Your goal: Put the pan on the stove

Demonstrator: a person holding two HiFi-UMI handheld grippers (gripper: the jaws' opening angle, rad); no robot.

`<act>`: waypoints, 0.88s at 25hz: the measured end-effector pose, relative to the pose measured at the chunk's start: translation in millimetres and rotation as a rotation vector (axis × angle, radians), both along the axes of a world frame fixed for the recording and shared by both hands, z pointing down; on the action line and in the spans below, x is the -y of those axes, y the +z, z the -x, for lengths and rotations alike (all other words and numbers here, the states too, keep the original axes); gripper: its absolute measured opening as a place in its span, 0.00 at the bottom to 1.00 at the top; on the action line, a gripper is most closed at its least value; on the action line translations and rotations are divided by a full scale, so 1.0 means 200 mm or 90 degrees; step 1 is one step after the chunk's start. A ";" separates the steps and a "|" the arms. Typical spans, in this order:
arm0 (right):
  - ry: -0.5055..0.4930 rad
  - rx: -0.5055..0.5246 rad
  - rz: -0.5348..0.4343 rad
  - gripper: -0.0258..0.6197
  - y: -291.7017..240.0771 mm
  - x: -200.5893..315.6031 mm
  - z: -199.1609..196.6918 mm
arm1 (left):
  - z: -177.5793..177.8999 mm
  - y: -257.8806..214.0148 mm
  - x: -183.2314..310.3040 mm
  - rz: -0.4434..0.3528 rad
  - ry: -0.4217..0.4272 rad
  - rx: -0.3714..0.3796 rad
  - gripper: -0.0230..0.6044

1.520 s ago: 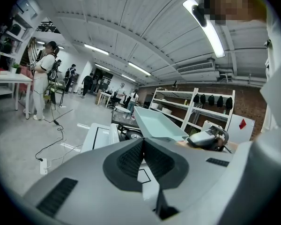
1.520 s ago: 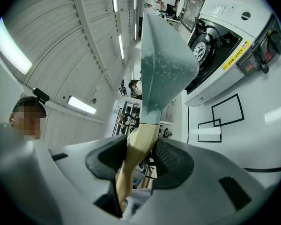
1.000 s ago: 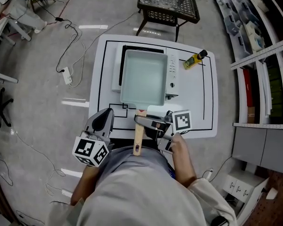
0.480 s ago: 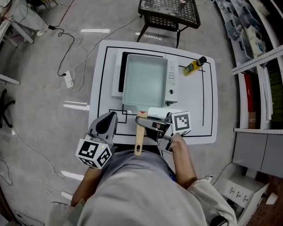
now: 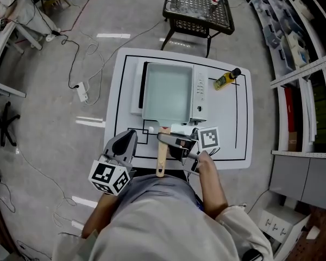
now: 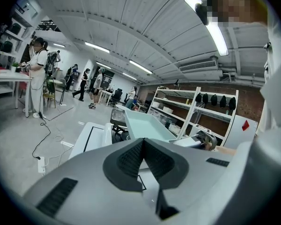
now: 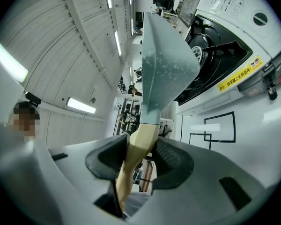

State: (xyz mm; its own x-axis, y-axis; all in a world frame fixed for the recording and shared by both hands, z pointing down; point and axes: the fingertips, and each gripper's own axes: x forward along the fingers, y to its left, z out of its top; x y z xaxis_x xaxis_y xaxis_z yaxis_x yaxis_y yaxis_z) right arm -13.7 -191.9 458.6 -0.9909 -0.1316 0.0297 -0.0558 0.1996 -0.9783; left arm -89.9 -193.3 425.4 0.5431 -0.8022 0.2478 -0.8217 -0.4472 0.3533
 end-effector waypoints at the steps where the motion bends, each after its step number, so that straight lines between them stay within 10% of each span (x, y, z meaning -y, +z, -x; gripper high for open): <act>1: 0.000 -0.001 0.002 0.30 0.01 0.00 0.00 | 0.00 0.00 0.00 0.001 0.000 0.000 0.05; 22: -0.018 -0.004 0.040 0.31 0.20 0.18 -0.02 | -0.02 0.04 0.01 0.020 -0.016 0.003 0.05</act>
State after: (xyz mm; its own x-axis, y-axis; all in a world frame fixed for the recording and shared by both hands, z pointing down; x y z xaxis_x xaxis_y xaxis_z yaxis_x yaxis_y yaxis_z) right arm -9.6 -227.5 497.7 -0.9939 -0.1017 0.0426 -0.0566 0.1398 -0.9886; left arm -86.5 -194.8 434.3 0.5221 -0.8072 0.2754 -0.8340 -0.4157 0.3628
